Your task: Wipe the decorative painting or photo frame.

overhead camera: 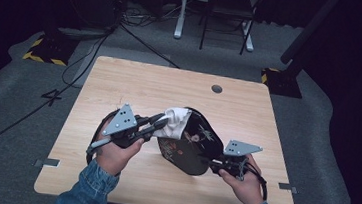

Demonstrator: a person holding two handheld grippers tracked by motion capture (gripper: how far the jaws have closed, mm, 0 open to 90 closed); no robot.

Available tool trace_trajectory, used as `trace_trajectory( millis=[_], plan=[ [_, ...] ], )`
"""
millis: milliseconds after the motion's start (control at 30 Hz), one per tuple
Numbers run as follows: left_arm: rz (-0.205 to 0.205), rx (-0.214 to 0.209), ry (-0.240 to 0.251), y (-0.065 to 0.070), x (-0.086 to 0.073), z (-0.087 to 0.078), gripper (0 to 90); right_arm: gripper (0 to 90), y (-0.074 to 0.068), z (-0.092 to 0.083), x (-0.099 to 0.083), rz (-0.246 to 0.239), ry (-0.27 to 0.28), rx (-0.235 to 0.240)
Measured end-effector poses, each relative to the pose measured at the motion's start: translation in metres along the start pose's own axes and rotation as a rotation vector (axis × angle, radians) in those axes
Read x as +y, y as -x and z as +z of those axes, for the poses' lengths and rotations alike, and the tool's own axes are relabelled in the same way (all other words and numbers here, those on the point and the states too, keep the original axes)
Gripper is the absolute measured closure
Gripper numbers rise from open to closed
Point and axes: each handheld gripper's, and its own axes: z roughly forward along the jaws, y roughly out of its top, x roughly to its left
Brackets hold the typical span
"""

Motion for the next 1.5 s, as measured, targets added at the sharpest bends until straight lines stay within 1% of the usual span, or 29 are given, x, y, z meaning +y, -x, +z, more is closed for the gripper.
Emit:
trace_trajectory(
  millis=[67,167,233,267,367,600,633,833,1000,1067,1233,1400,1500],
  plan=[
    [0.005,-0.008,0.002,0.002,0.0,0.007,79.6,79.2,0.0,0.0,0.0,0.0,-0.001,0.0],
    [0.023,-0.001,-0.008,0.006,0.001,0.014,79.6,79.1,0.0,0.0,0.0,-0.001,-0.002,0.001],
    [0.027,-0.003,-0.007,0.007,0.001,0.019,79.6,79.1,0.0,0.0,0.0,-0.004,-0.004,0.002],
    [0.027,-0.001,-0.006,0.007,0.001,0.02,79.6,79.1,0.0,0.001,0.001,-0.008,-0.006,0.001],
    [0.048,0.017,-0.017,0.009,0.0,0.025,79.6,79.1,0.0,0.001,0.001,-0.009,-0.008,0.006],
    [0.037,0.021,-0.015,0.009,-0.002,0.03,79.6,79.0,-0.003,0.002,0.002,-0.012,-0.018,0.006],
    [0.042,0.02,-0.017,0.009,-0.002,0.031,79.5,79.1,-0.003,0.002,0.003,-0.013,-0.019,0.006],
    [0.045,-0.008,-0.023,0.016,-0.003,0.037,79.5,79.0,-0.004,0.004,0.003,-0.014,-0.023,0.007],
    [0.059,-0.031,-0.03,0.022,-0.004,0.041,79.5,79.0,-0.004,0.005,0.003,-0.013,-0.023,0.006],
    [0.062,-0.033,-0.033,0.023,-0.004,0.042,79.4,79.0,-0.004,0.004,0.003,-0.013,-0.025,0.004],
    [0.067,-0.027,-0.032,0.022,-0.004,0.041,79.4,79.0,-0.004,0.005,0.002,-0.012,-0.021,0.004],
    [0.075,0.007,-0.028,0.017,-0.005,0.038,79.4,79.0,-0.005,0.005,0.002,-0.013,-0.019,0.005],
    [0.07,0.028,-0.027,0.013,-0.005,0.035,79.4,79.0,-0.005,0.004,0.002,-0.012,-0.019,0.004]
  ],
)
